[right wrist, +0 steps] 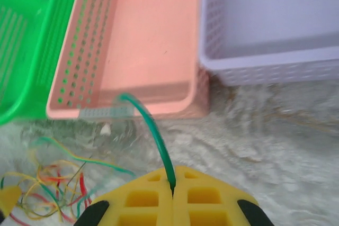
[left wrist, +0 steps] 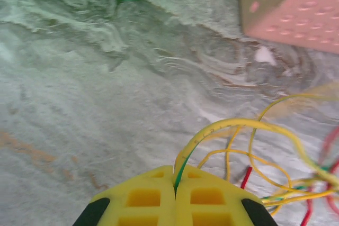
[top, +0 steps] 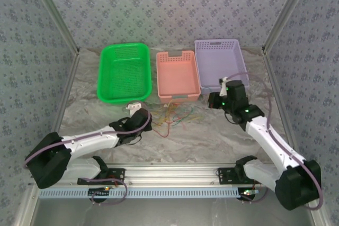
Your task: Untangle the cables
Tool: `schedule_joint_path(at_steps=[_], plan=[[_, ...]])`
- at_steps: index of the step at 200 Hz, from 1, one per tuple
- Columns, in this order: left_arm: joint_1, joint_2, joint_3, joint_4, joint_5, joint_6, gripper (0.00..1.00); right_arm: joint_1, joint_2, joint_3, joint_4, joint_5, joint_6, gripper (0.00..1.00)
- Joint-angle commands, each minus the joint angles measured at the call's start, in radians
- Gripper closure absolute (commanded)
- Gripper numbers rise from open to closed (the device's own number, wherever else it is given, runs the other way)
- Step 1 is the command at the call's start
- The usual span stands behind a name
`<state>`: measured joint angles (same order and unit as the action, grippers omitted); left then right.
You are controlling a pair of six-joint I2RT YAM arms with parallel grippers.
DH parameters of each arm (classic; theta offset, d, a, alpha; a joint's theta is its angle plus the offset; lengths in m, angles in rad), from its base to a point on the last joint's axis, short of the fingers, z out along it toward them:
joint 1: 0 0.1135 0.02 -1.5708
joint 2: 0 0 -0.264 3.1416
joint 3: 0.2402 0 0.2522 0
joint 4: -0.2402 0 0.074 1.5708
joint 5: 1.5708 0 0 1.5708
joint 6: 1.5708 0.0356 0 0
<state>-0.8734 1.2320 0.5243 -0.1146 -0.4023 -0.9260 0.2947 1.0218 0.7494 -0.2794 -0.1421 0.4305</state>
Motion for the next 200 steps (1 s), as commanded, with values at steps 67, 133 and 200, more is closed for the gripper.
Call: schedule_joint_path(at_steps=[67, 133, 200], plan=[[0.001, -0.016, -0.013, -0.142, -0.095, -0.022, 1.0, -0.19, -0.056, 0.063, -0.127, -0.06, -0.001, 1.0], [-0.004, -0.184, 0.044, -0.2, -0.053, -0.002, 0.53, -0.148, -0.071, 0.061, -0.136, -0.13, -0.017, 1.0], [-0.016, -0.277, 0.268, -0.182, 0.175, 0.111, 0.27, 0.005, -0.02, 0.091, -0.132, -0.057, 0.013, 1.0]])
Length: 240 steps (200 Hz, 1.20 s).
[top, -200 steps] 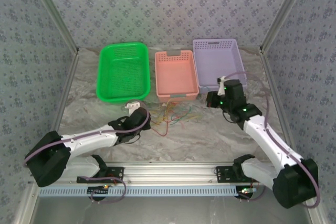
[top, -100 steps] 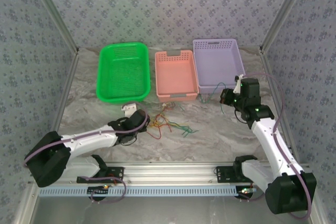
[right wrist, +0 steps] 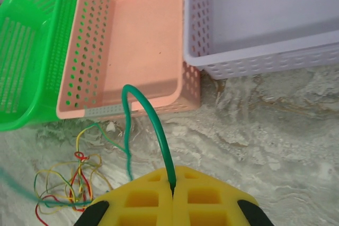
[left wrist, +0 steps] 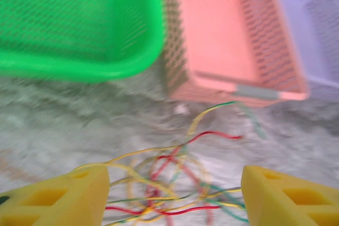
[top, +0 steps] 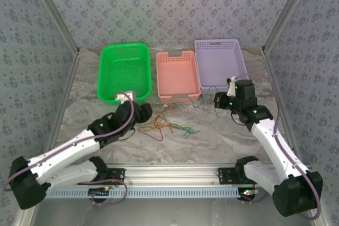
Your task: Untangle the cables
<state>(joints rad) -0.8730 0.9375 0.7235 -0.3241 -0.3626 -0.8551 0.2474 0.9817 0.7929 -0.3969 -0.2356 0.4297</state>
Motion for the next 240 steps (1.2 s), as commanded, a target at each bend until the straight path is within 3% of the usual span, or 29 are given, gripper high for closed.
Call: schedule_joint_path(at_steps=[1, 49, 113, 147, 162, 181, 194, 216, 240], plan=[[-0.019, 0.02, 0.072, 0.03, 0.138, 0.037, 0.27, 0.056, 0.022, 0.049, -0.014, 0.039, 0.014, 1.0], [-0.141, 0.178, 0.196, 0.168, 0.161, -0.017, 0.26, 0.21, 0.093, 0.11, -0.013, 0.134, 0.051, 1.0], [-0.149, 0.308, 0.261, 0.134, 0.094, -0.065, 0.36, 0.313, 0.127, 0.146, -0.002, 0.183, 0.068, 1.0], [-0.146, 0.329, 0.273, 0.131, 0.087, -0.073, 0.48, 0.329, 0.127, 0.144, 0.01, 0.185, 0.079, 1.0], [-0.144, 0.339, 0.271, 0.134, 0.087, -0.08, 0.58, 0.331, 0.127, 0.144, 0.012, 0.183, 0.082, 1.0], [-0.137, 0.349, 0.268, 0.148, 0.09, -0.082, 0.77, 0.338, 0.125, 0.144, 0.014, 0.177, 0.081, 1.0], [-0.12, 0.346, 0.275, 0.147, 0.098, -0.078, 1.0, 0.337, 0.123, 0.144, 0.011, 0.17, 0.075, 1.0], [-0.038, 0.298, 0.308, 0.098, 0.122, -0.044, 1.0, 0.337, 0.12, 0.15, -0.005, 0.142, 0.034, 1.0], [0.151, 0.263, 0.422, 0.011, 0.253, 0.024, 1.0, 0.34, 0.142, 0.167, -0.037, 0.077, -0.032, 1.0]])
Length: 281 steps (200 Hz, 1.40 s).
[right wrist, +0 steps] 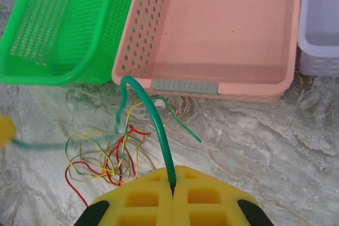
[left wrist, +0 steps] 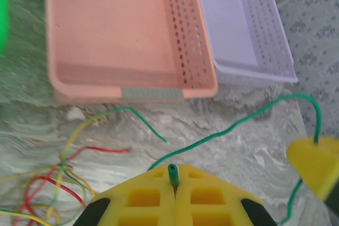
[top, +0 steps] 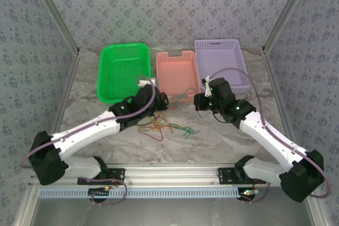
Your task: Untangle the cables
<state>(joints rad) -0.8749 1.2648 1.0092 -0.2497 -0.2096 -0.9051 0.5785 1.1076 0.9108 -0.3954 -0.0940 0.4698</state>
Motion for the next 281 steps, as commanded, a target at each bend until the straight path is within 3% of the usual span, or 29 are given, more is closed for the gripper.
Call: schedule_joint_path(at_steps=[1, 30, 71, 104, 150, 176, 197, 212, 241, 259, 281], plan=[[0.159, -0.065, 0.14, -0.064, 0.108, 0.077, 1.0, 0.01, 0.018, 0.049, -0.04, -0.066, -0.076, 1.0], [0.356, -0.047, 0.294, -0.067, 0.318, 0.138, 1.0, 0.063, 0.067, 0.073, -0.075, -0.139, -0.166, 1.0], [0.541, 0.081, 0.531, -0.069, 0.571, 0.118, 1.0, 0.212, 0.179, 0.123, -0.129, -0.164, -0.264, 1.0], [0.578, 0.171, 0.66, -0.075, 0.646, 0.1, 1.0, 0.291, 0.27, 0.173, -0.161, -0.174, -0.313, 1.0], [0.594, 0.216, 0.691, -0.04, 0.671, 0.071, 1.0, 0.338, 0.307, 0.198, -0.158, -0.209, -0.327, 1.0], [0.597, 0.224, 0.689, -0.033, 0.687, 0.066, 1.0, 0.324, 0.279, 0.188, -0.15, -0.226, -0.298, 1.0], [0.597, 0.223, 0.663, -0.033, 0.706, 0.064, 1.0, 0.258, 0.227, 0.172, -0.126, -0.272, -0.225, 1.0], [0.597, 0.214, 0.631, -0.027, 0.712, 0.068, 0.81, 0.209, 0.198, 0.175, -0.128, -0.313, -0.179, 1.0], [0.597, 0.199, 0.593, -0.019, 0.722, 0.081, 0.58, 0.145, 0.174, 0.209, -0.177, -0.349, -0.122, 1.0], [0.599, 0.189, 0.592, -0.036, 0.719, 0.093, 0.38, 0.11, 0.159, 0.214, -0.19, -0.354, -0.086, 1.0], [0.6, 0.153, 0.598, -0.079, 0.676, 0.124, 0.31, 0.058, 0.136, 0.212, -0.201, -0.339, -0.055, 1.0]])
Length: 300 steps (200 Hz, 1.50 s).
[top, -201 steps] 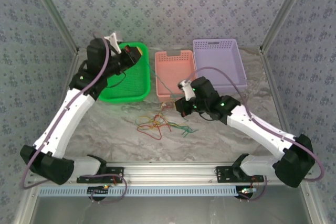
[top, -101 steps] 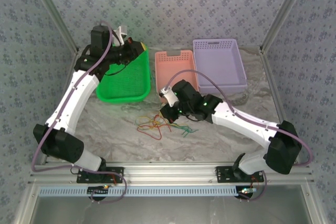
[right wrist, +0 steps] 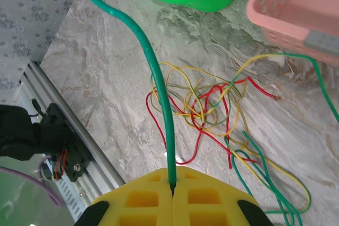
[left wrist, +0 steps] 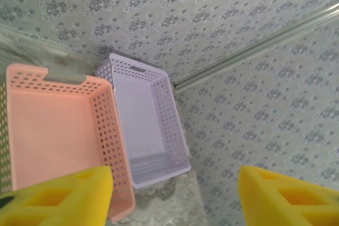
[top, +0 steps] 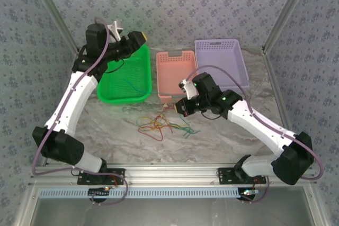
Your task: Untangle the cables
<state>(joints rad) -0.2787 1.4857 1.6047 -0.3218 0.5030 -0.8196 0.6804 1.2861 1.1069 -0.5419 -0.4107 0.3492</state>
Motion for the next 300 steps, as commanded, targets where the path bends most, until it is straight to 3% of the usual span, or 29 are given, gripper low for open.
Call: schedule_joint_path(at_steps=[1, 47, 93, 159, 203, 235, 263, 300], plan=[[0.004, -0.071, 0.003, -0.01, -0.04, 0.039, 0.31, -0.047, -0.043, 0.016, -0.055, -0.021, 0.068, 1.0], [0.004, -0.182, 0.001, -0.135, -0.185, 0.113, 0.22, -0.166, -0.082, 0.008, -0.12, -0.017, 0.087, 1.0], [-0.032, -0.261, -0.061, -0.189, -0.207, 0.141, 0.23, -0.312, -0.141, 0.013, -0.148, -0.019, 0.109, 1.0], [-0.297, -0.318, -0.287, -0.211, -0.361, 0.204, 0.28, -0.515, -0.126, 0.146, -0.22, 0.027, 0.11, 1.0], [-0.593, -0.302, -0.507, -0.048, -0.544, 0.151, 0.31, -0.671, 0.05, 0.236, -0.162, 0.092, 0.076, 1.0], [-0.753, -0.272, -0.594, 0.052, -0.65, 0.097, 0.32, -0.7, 0.265, 0.366, -0.173, 0.193, -0.02, 1.0], [-0.825, -0.228, -0.593, 0.056, -0.683, 0.083, 0.33, -0.715, 0.432, 0.44, -0.175, 0.308, -0.054, 1.0], [-0.85, -0.238, -0.611, 0.048, -0.705, 0.063, 0.33, -0.712, 0.613, 0.554, -0.183, 0.384, -0.058, 1.0]])
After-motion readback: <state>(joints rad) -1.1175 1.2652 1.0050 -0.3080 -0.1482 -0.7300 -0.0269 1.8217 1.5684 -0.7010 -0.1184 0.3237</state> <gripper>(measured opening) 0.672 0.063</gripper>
